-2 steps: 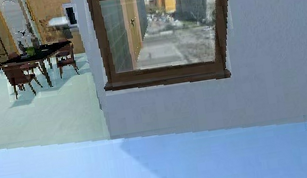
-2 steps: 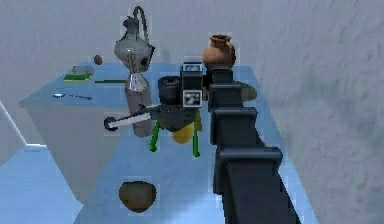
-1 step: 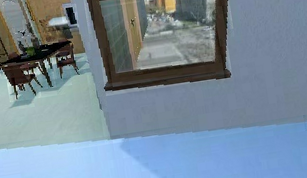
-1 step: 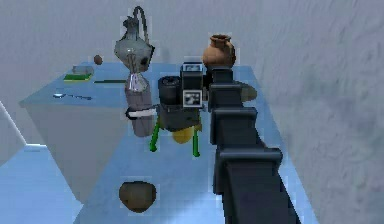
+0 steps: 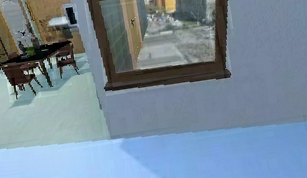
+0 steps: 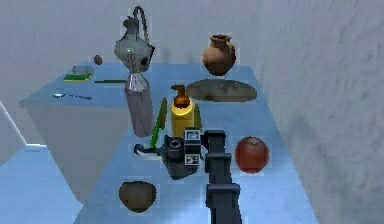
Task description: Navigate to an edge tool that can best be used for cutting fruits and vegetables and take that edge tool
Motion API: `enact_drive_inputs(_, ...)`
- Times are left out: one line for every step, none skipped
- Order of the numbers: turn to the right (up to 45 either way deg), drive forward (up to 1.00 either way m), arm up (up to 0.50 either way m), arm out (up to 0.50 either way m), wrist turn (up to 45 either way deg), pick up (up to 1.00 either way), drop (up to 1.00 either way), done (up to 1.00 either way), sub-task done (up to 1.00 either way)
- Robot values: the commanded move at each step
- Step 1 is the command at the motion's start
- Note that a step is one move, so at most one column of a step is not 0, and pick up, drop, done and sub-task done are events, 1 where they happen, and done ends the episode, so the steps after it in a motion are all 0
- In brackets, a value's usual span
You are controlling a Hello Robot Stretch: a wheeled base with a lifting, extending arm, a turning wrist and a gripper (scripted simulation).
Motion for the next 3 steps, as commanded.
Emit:
enact_drive_inputs(0.0,0.0,0.0,0.0,0.0,1.0,0.0,0.0,0.0)
enact_drive_inputs(0.0,0.0,0.1,0.0,0.0,0.0,0.0,0.0,0.0)
enact_drive_inputs(0.0,0.0,0.0,0.0,0.0,0.0,0.0,1.0,0.0)
